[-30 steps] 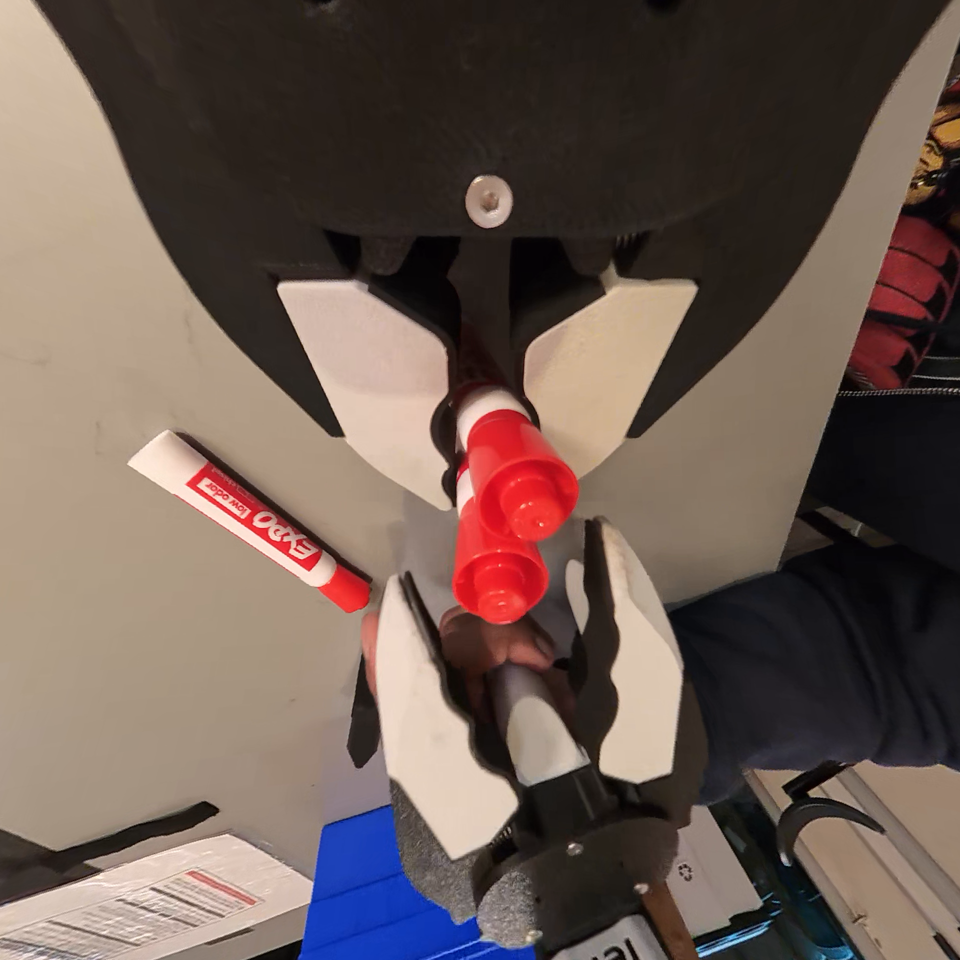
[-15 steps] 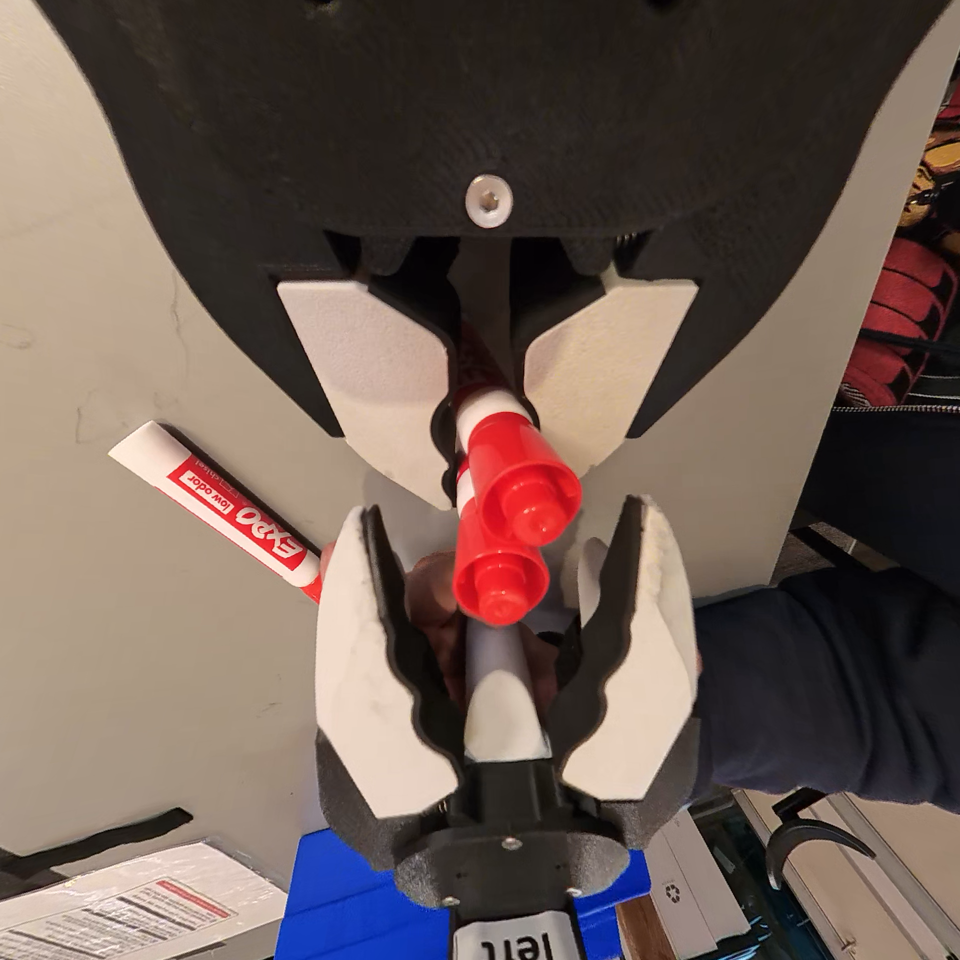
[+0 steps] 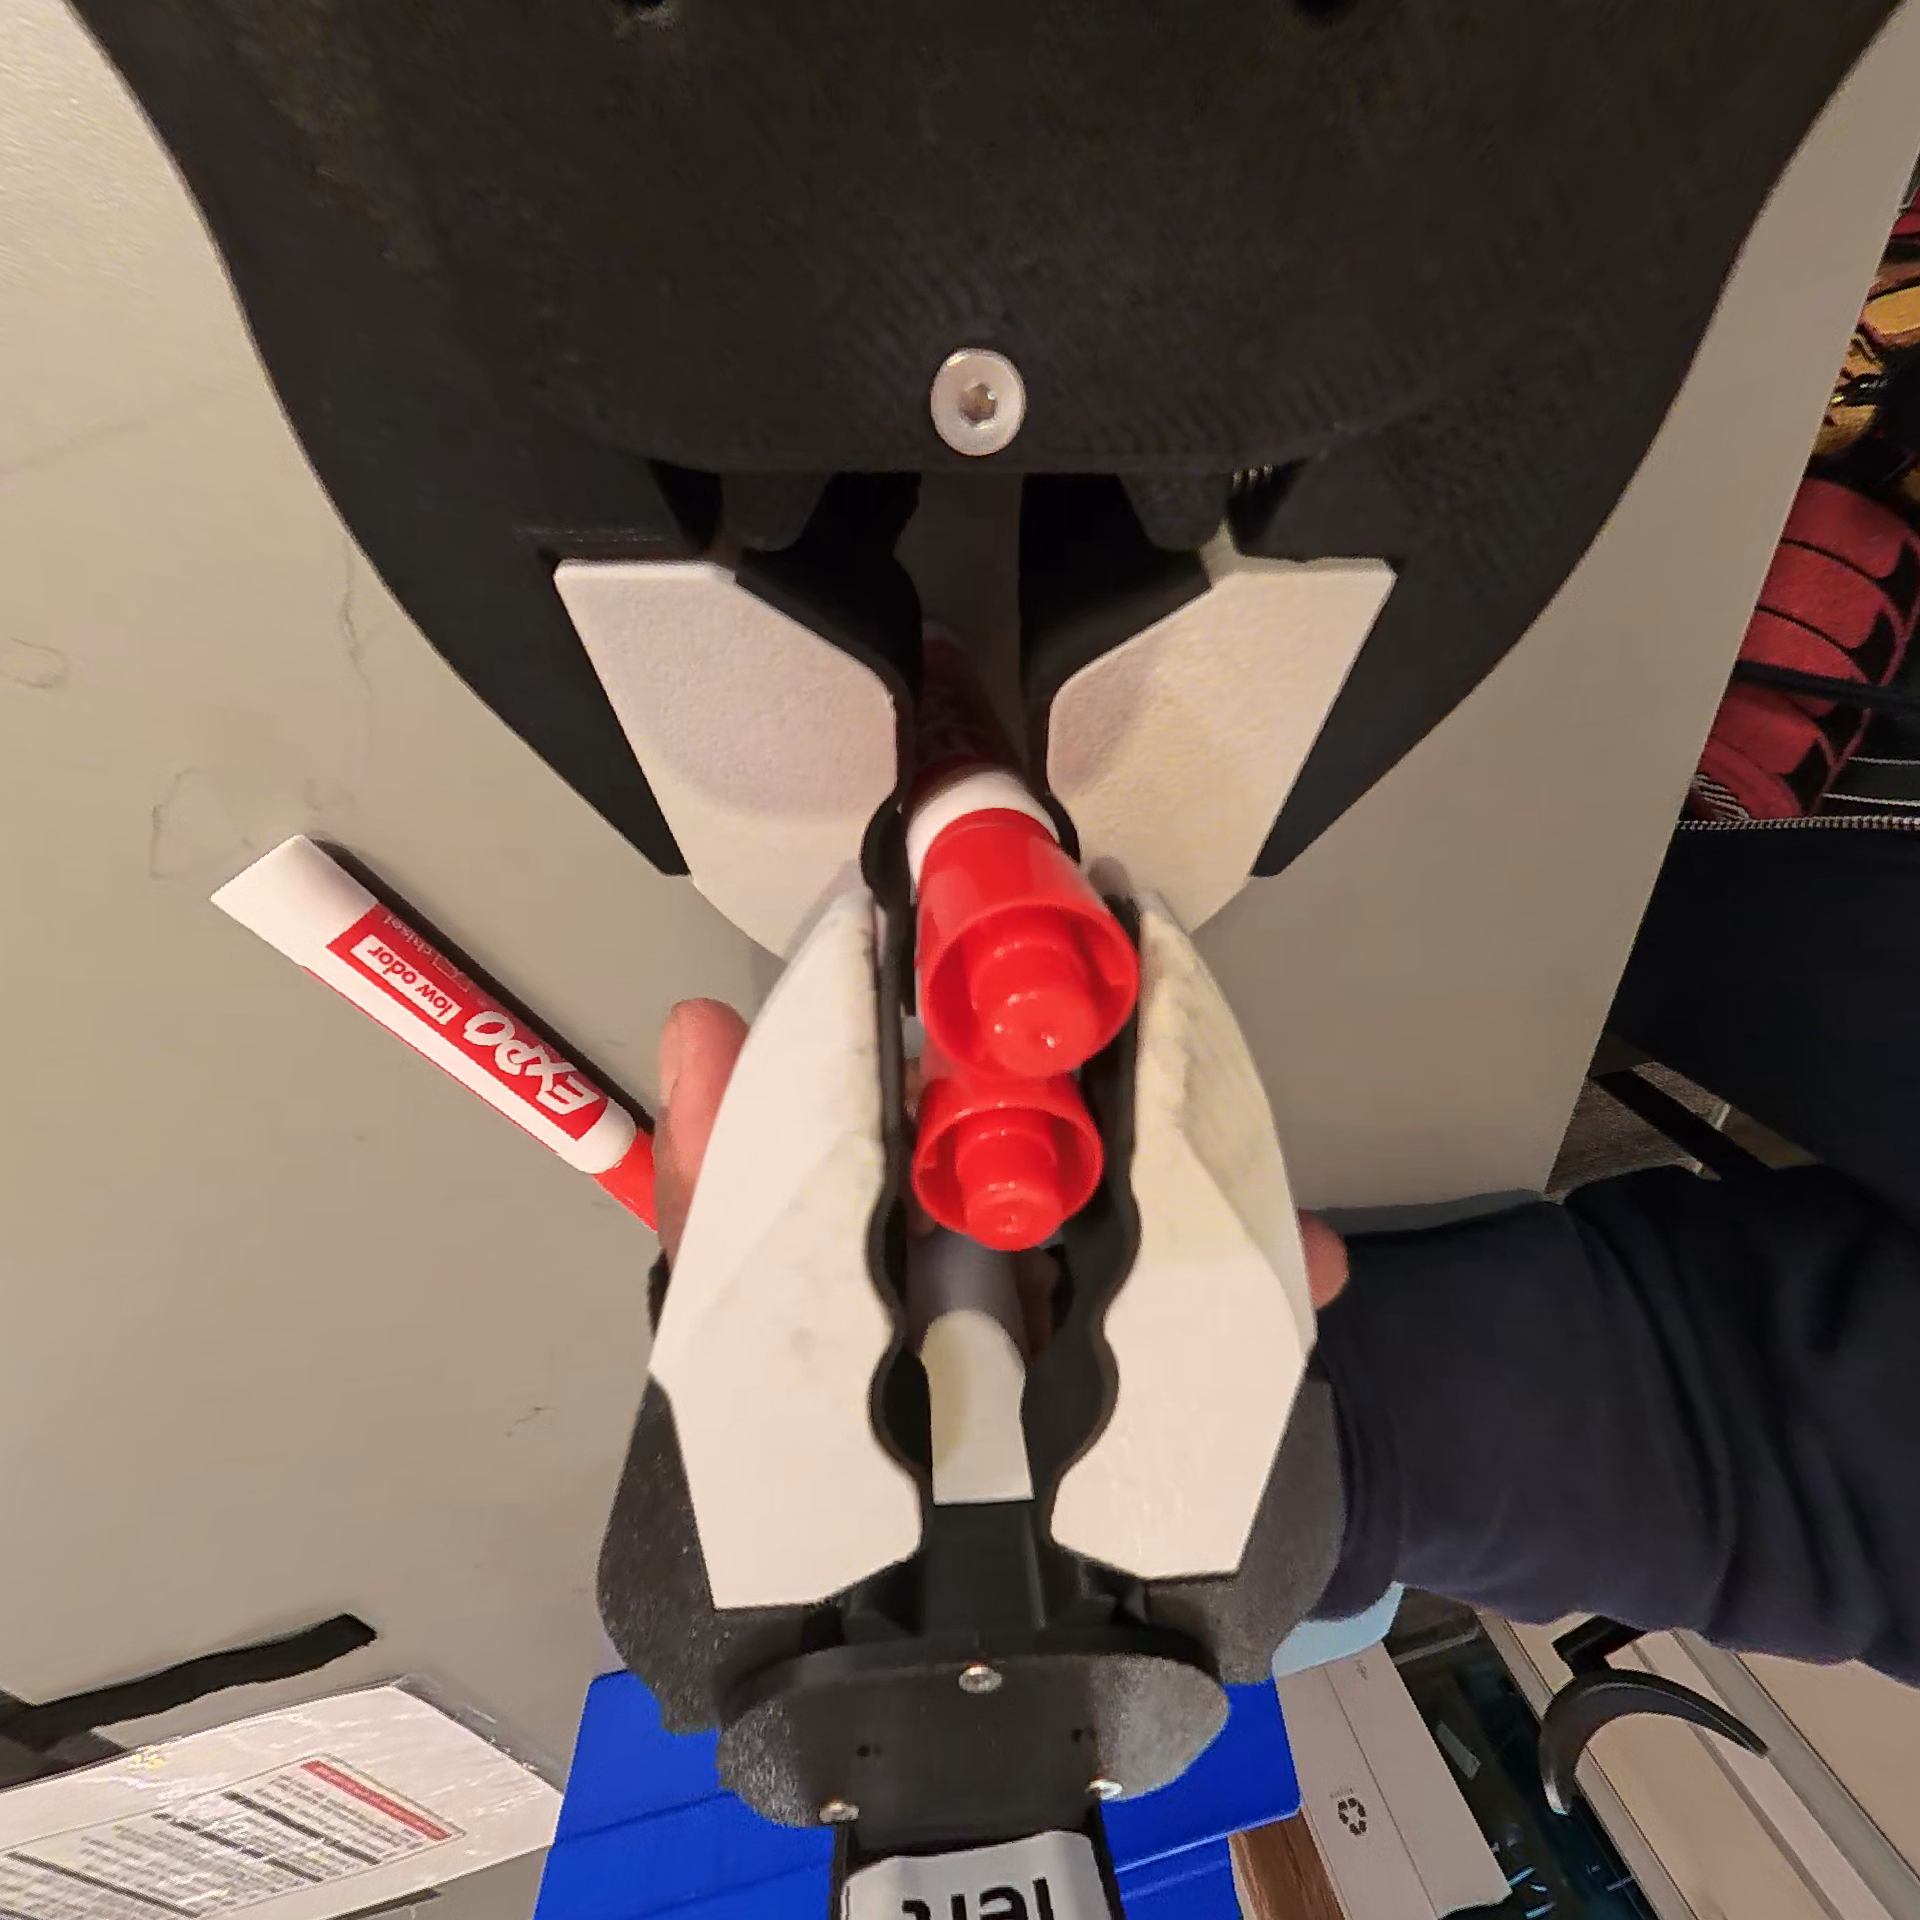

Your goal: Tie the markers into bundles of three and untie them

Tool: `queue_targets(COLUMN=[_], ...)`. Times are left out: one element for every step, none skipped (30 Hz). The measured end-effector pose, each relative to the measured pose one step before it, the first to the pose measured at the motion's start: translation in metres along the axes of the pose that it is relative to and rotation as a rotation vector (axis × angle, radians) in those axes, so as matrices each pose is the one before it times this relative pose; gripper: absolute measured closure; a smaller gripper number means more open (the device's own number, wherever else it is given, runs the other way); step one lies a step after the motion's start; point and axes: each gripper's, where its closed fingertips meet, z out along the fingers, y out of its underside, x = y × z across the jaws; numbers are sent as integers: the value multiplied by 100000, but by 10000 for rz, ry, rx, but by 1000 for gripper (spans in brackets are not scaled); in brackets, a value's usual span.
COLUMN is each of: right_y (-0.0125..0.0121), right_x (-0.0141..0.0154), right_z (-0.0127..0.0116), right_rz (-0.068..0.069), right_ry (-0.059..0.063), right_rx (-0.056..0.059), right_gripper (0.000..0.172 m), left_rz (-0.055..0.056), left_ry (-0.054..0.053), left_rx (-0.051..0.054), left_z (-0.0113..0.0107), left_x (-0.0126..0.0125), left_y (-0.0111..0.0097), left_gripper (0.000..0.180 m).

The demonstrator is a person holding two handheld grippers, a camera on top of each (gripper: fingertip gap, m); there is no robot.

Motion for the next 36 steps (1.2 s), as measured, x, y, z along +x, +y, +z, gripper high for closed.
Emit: queue_targets(right_y=[-1, 10, 6, 12, 4, -2, -1, -9, -8, -2, -8, -6, 0, 5, 5, 2, 4, 13, 1, 6, -2, 5, 3, -21, -65, -47, -61, -40, -59, -72, -83, -65, -28, 1, 17, 6], right_x=[-4, -27, -40, -33, -23, -8, 13, 25, 56, 47, 29, 10, 19, 16, 18, 39, 18, 36, 51, 39, 4, 31, 36, -19, -2, 37, 55, 81, 91, 115, 124, 129, 142, 139, 121, 160], right_z=[7, 6, 16, 3, 10, 3, -5, -12, -20, -17, -11, -5, -3, -9, -16, -34, -36, -28, -28, -28, -17, -20, -26, -36, -48, -65, -59, -46, -63, -64, -68, -65, -49, -13, 12, -4], right_rz=[-6, -22, -38, -44, -38, -20, 5, 28, 48, 59, 45, 15, -3, -3, 8, 22, 25, 24, 20, 3, -25, -45, -50, -49, -37, -16, -2, -3, -15, -28, -32, -26, -11, 5, 34, 55], right_ry=[-1, -6, 9, 10, 16, 11, 7, 3, 5, -10, -18, -1, 18, 21, 23, 21, 6, 12, 34, 26, 35, 71, 67, 31, 37, 43, 55, 50, 64, 85, 90, 90, 97, 88, 74, 82], right_rx=[-1, -5, -9, -9, -6, -3, 2, 7, 12, 12, 7, 4, 4, 3, 4, 9, 7, 4, 8, 6, 1, 2, 5, 24, 48, 51, 48, 38, 44, 60, 62, 51, 26, 0, -18, -6], right_gripper=[155, 155, 155, 155, 155, 155, 155, 155, 155, 155, 155, 155, 155, 155, 155, 155, 155, 155, 154, 154, 154, 154, 154, 153, 154, 153, 154, 153, 153, 153, 153, 152, 151, 151, 149, 148], left_rz=[70, 84, 79, 62, 42, 30, 15, -12, -33, -39, -36, -32, -16, -11, -9, 3, 21, 25, -5, -20, -19, -41, -51, -59, -83, -80, -67, -69, -97, -126, -144, -147, -120, -99, -73, 7], left_ry=[-36, -49, -56, -30, -27, -22, -18, -32, -45, -49, -20, 8, 5, -10, -30, -64, -53, -63, -82, -41, -27, -44, -25, 3, -12, -33, -56, -60, -72, -73, -80, -88, -116, -127, -162, -208], left_rx=[-90, -97, -85, -66, -50, -34, -16, 7, 16, 7, 3, -5, -3, -1, -3, 3, 0, -2, 2, 1, 2, 8, 15, 25, 56, 69, 63, 55, 71, 84, 89, 78, 58, 20, 5, 19], left_z=[94, 110, 90, 89, 50, 40, 17, -10, -16, -16, -11, 11, -1, -15, -2, -12, -1, 4, 1, 8, 15, 21, 24, 6, -7, -17, -23, -7, -8, -8, -23, -29, -18, 8, 39, 60], left_x=[41, 35, 17, 34, 19, 13, -6, -47, -92, -86, -57, -24, -10, -19, -33, -72, -42, -36, -75, -31, -7, -28, 4, 30, 4, -34, -73, -69, -94, -121, -143, -151, -176, -169, -173, -175], left_y=[111, 118, 101, 83, 63, 42, 20, -8, -12, 0, 2, 0, 11, 2, 4, -1, 4, 8, -1, -2, -3, -1, -21, -23, -62, -68, -71, -62, -86, -89, -89, -79, -61, -19, -21, -17], left_gripper=[162, 162, 162, 162, 163, 163, 163, 163, 163, 163, 164, 164, 164, 164, 164, 164, 164, 164, 164, 164, 164, 164, 164, 164, 164, 164, 164, 164, 164, 164, 164, 164, 164, 164, 164, 164])
